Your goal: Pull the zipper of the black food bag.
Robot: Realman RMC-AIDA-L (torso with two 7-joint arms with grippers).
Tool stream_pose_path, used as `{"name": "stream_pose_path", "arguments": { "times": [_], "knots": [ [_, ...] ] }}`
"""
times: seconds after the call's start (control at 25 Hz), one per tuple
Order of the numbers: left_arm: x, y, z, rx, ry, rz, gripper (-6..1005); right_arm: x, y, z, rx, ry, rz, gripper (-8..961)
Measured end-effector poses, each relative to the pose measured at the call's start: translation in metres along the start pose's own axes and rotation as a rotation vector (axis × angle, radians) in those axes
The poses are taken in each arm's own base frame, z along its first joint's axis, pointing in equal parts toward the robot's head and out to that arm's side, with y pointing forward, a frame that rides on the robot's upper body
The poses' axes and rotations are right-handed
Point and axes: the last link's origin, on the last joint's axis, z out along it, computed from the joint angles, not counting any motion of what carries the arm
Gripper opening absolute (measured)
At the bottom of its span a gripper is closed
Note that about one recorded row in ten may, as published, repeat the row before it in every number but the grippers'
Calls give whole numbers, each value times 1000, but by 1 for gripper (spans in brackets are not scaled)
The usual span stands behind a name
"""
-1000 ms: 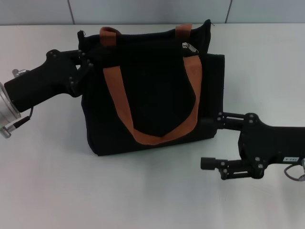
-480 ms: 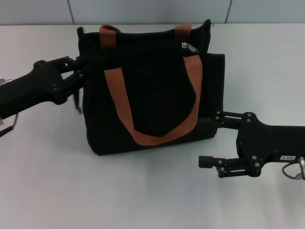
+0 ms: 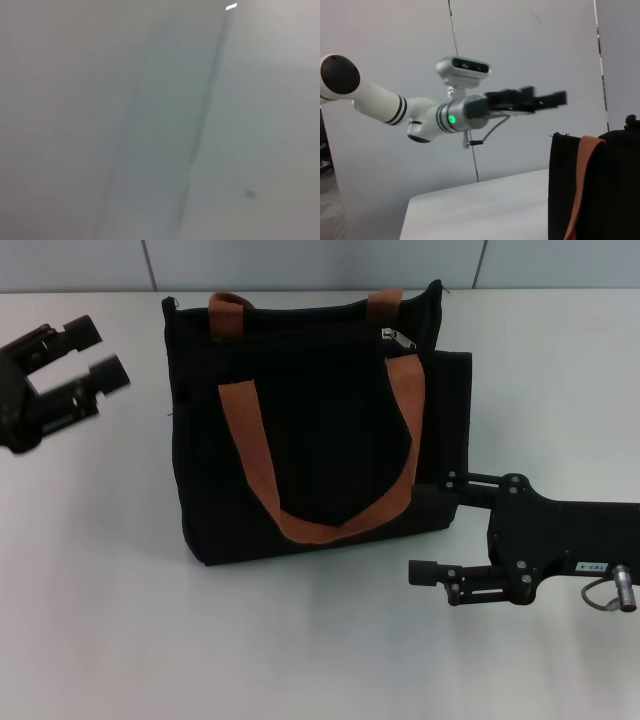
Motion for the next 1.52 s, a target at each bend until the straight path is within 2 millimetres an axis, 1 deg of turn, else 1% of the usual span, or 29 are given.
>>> {"name": "stream_pose_path", "arguments": {
  "times": [0.08, 0.28, 0.44, 0.52, 0.64, 0.76, 1.52],
  "knots": [
    [-3, 11, 4, -64, 8, 35, 623, 1, 0, 1, 1, -2, -1, 804],
    [-30, 40, 22, -272, -101, 82, 786, 5, 3, 4, 0, -11, -25, 804],
    [-58, 56, 33, -352, -192, 102, 810, 11, 7, 7, -17, -6, -33, 804],
    [-70, 58, 36, -346, -237, 111, 816, 15, 9, 10, -27, 8, -34, 804],
    [-79, 56, 38, -319, -277, 105, 816, 20, 10, 14, -34, 37, -29, 804],
    [-82, 56, 39, -317, -285, 98, 816, 22, 10, 17, -36, 49, -25, 804],
    [-82, 57, 41, -326, -288, 99, 816, 22, 9, 18, -34, 44, -22, 804]
  ]
}}
